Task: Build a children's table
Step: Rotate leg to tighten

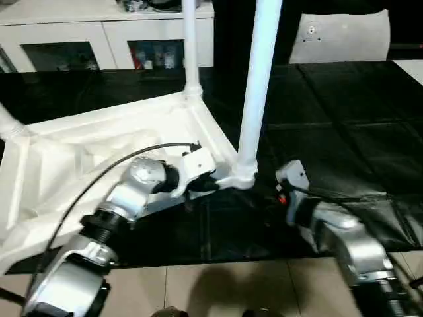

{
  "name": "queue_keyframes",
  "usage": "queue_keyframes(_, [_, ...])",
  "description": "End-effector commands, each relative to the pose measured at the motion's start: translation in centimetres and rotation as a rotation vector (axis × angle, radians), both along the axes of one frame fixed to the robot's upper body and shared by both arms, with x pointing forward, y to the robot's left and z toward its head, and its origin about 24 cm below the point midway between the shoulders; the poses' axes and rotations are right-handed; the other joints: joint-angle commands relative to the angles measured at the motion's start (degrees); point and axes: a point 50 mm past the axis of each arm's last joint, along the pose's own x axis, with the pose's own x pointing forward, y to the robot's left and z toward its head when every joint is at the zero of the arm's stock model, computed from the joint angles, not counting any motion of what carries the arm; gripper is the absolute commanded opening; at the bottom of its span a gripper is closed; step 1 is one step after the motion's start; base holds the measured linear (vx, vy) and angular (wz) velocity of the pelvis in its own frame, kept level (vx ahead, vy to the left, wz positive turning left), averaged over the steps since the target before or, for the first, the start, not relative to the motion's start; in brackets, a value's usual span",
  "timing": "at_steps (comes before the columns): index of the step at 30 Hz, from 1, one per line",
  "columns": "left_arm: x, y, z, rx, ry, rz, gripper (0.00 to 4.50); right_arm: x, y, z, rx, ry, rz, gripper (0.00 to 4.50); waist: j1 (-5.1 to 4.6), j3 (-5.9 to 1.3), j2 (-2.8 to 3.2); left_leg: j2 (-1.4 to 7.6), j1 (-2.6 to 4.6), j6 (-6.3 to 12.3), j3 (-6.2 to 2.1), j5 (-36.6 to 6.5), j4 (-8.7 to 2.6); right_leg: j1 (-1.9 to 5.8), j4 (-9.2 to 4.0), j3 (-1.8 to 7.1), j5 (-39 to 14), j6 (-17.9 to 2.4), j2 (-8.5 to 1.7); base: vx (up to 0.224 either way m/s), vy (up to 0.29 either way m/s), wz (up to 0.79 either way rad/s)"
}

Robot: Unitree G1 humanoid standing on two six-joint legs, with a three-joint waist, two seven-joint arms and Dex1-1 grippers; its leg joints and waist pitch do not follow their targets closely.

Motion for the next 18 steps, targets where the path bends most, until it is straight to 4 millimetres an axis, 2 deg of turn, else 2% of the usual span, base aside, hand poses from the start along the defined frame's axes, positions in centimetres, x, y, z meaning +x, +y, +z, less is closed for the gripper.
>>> queue_keyframes(1, [-0.8, -0.7, 0.2, 0.034, 0.008, -0.181, 0.00, -0.3, 0.1, 1.5, 0.010, -0.047, 0.121, 4.44, 0.44, -4.01, -0.70, 6.61, 0.74, 5.92, -2.99, -6.7, -3.98, 3.07, -3.35, 4.36, -8.7, -11.8, -6.66, 0.000, 0.000, 0.00])
queue_keyframes(4, [-1.4, -0.5, 0.2, 0.055, 0.038, -0.272, 0.00, -0.4, -0.5, 1.9, -0.015, -0.038, 0.201, 4.44, 1.55, -4.05, -0.33, 6.85, 0.95, 5.62, -2.88, -6.7, -3.97, 2.91, -3.23, 4.38, -9.6, -11.6, -6.74, 0.000, 0.000, 0.00])
queue_keyframes(5, [-1.6, -0.4, 0.2, 0.062, 0.052, -0.306, 0.00, -0.4, -0.7, 2.1, -0.023, -0.033, 0.231, 4.44, 1.85, -4.05, -0.56, 6.88, 1.00, 5.38, -2.80, -6.9, -3.96, 2.86, -3.27, 4.38, -9.9, -11.6, -6.73, 0.000, 0.000, 0.00])
queue_keyframes(8, [-2.1, -0.4, 0.3, 0.081, 0.072, -0.386, 0.00, -0.4, -1.1, 2.5, -0.046, -0.024, 0.296, 4.44, 2.77, -4.06, -0.66, 6.97, 1.10, 4.78, -2.75, -7.2, -4.02, 2.81, -3.18, 4.36, -11.2, -11.5, -6.83, 0.000, 0.000, 0.00])
queue_keyframes(9, [-2.2, -0.5, 0.4, 0.092, 0.075, -0.421, 0.00, -0.3, -1.1, 2.7, -0.059, -0.019, 0.335, 4.44, 2.88, -4.04, -0.83, 7.04, 1.18, 4.64, -2.72, -7.4, -4.05, 2.72, -3.15, 4.36, -11.5, -11.5, -6.85, 0.000, 0.000, 0.00])
queue_keyframes(10, [-2.3, -0.5, 0.5, 0.095, 0.075, -0.434, 0.00, -0.3, -1.1, 2.8, -0.065, -0.017, 0.349, 4.44, 3.03, -3.92, -0.74, 7.04, 1.20, 4.26, -2.78, -8.1, -4.13, 2.69, -3.24, 4.35, -12.9, -11.3, -6.86, 0.000, 0.000, 0.00])
queue_keyframes(11, [-2.3, -0.6, 0.5, 0.102, 0.076, -0.452, 0.00, -0.3, -1.1, 2.8, -0.081, -0.016, 0.371, 4.44, 3.32, -3.82, -0.74, 7.12, 1.51, 3.68, -2.67, -9.0, -4.16, 2.45, -3.54, 4.46, -14.8, -10.9, -6.99, 0.000, 0.000, 0.00])
queue_keyframes(12, [-2.4, -0.6, 0.5, 0.110, 0.078, -0.470, 0.00, -0.3, -1.0, 2.7, -0.096, -0.013, 0.393, 4.44, 3.43, -3.72, -1.00, 7.12, 1.59, 3.41, -2.63, -9.6, -4.24, 2.39, -3.69, 4.49, -15.8, -10.8, -6.98, 0.000, 0.000, 0.00])
queue_keyframes(13, [-2.4, -0.6, 0.5, 0.117, 0.077, -0.486, 0.00, -0.4, -0.8, 2.7, -0.115, -0.010, 0.419, 4.44, 3.83, -3.80, -0.94, 7.17, 1.77, 2.80, -2.65, -9.7, -4.29, 2.40, -3.69, 4.53, -16.5, -10.5, -7.10, 0.000, 0.000, 0.00])
queue_keyframes(15, [-2.4, -0.7, 0.6, 0.123, 0.076, -0.504, 0.00, -0.4, -0.6, 2.5, -0.133, -0.009, 0.449, 4.44, 4.03, -3.90, -0.89, 7.27, 1.72, 2.41, -2.73, -9.4, -4.41, 2.46, -3.57, 4.54, -16.0, -10.1, -7.06, 0.000, 0.000, 0.00])
queue_keyframes(16, [-2.5, -0.7, 0.7, 0.128, 0.076, -0.518, 0.00, -0.4, -0.4, 2.4, -0.151, -0.011, 0.473, 4.44, 4.03, -3.92, -1.33, 7.29, 1.60, 2.38, -2.73, -9.1, -4.44, 2.50, -3.37, 4.53, -15.0, -10.3, -7.07, 0.000, 0.000, 0.00])
queue_keyframes(18, [-2.5, -0.8, 0.7, 0.132, 0.078, -0.536, 0.00, -0.4, -0.3, 2.3, -0.156, -0.005, 0.495, 4.44, 4.24, -3.97, -1.16, 7.15, 1.51, 2.34, -2.70, -8.9, -4.37, 2.56, -3.37, 4.53, -15.0, -10.3, -7.26, 0.000, 0.000, 0.00])
